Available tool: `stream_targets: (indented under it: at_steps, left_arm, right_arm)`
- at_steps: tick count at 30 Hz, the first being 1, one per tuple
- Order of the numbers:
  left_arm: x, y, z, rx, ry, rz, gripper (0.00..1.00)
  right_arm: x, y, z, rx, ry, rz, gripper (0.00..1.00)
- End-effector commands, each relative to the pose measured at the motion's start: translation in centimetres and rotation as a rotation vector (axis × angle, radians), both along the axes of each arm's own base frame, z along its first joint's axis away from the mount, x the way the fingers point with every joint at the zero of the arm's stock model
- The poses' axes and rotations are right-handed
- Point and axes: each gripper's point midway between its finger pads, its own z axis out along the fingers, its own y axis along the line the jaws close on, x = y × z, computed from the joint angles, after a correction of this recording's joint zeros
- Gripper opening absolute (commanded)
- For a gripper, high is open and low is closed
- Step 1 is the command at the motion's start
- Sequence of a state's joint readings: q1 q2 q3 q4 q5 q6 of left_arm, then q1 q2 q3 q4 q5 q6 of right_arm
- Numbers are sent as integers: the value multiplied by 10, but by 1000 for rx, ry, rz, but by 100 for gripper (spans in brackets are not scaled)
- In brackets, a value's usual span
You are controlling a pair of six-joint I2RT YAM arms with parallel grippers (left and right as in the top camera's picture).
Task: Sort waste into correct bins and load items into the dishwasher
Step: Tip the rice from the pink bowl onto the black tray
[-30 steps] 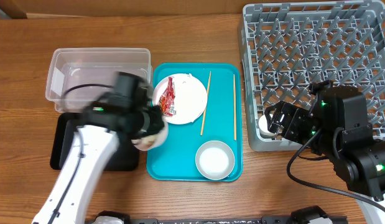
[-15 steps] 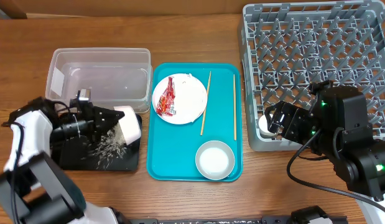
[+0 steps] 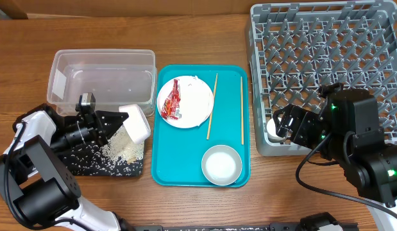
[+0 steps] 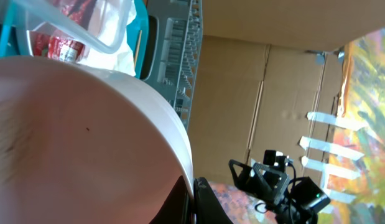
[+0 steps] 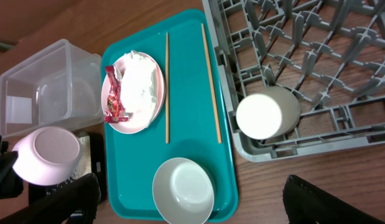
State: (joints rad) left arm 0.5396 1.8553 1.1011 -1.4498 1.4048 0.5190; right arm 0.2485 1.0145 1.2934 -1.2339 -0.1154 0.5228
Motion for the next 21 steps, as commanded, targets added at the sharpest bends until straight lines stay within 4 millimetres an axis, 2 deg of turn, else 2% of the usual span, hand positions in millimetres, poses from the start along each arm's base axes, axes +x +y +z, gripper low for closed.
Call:
stream_targets:
  at_steps: [1,2,4,6,8,13,16,19,21]
  left_arm:
    - [1,4,3,77,-160,-11,4]
    - [-3,2,6,54,-121,-14,4]
    - [-7,-1,15,72,-194,-26,4]
    - [-8,2,11,115,-235,-42,4]
    - [-9,5,12,74,-142,-21,4]
    - [-17,-5,30,114,-196,-76,4]
    - [-18,-12,48,157,-255,-101,4]
    - [-21,-11,68,259,-316,-136,4]
    - [-20,-7,72,326,-321,-137,4]
  right_arm:
    - [1,-2,6,-1,-21,-3,95]
    - [1,-2,6,-1,-21,-3,95]
    - [1,-2,6,-1,-19,-3,95]
    - [1,-2,6,-1,-18,-3,95]
    - [1,-2,6,-1,-21,-3,95]
    - [0,-2,6,-1,-17,-3,95]
    - [1,-2,6,-1,-18,-3,95]
    - [0,-2,6,-1,-16,-3,95]
    - [0,-2,5,-1,-15,-3,95]
